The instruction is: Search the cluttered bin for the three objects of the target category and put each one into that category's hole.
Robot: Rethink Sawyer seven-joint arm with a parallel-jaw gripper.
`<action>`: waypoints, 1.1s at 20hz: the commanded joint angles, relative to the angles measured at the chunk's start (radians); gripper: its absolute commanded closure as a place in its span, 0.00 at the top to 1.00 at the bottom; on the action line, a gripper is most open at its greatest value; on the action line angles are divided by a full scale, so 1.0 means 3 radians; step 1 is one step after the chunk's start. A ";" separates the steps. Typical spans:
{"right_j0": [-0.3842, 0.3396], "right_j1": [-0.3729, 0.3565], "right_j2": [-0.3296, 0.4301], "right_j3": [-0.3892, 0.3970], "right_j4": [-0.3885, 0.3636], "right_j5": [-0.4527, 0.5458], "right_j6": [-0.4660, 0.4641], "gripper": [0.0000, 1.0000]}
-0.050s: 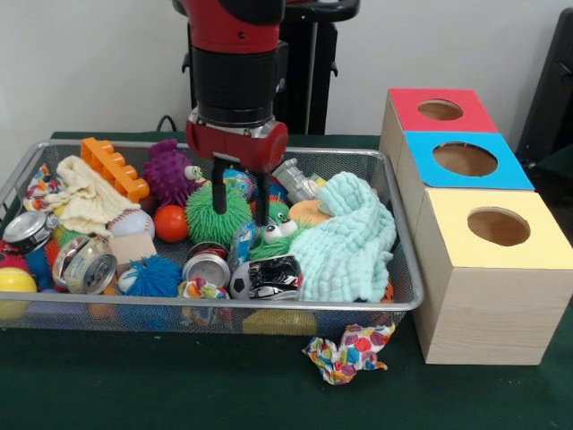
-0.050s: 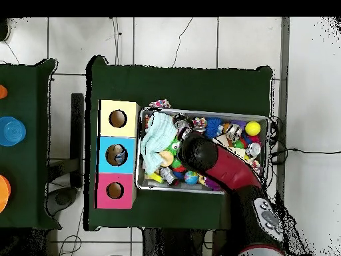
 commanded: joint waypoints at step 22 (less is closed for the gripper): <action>0.0435 0.0514 -0.0533 -0.0247 0.0344 0.0543 0.0989 1.00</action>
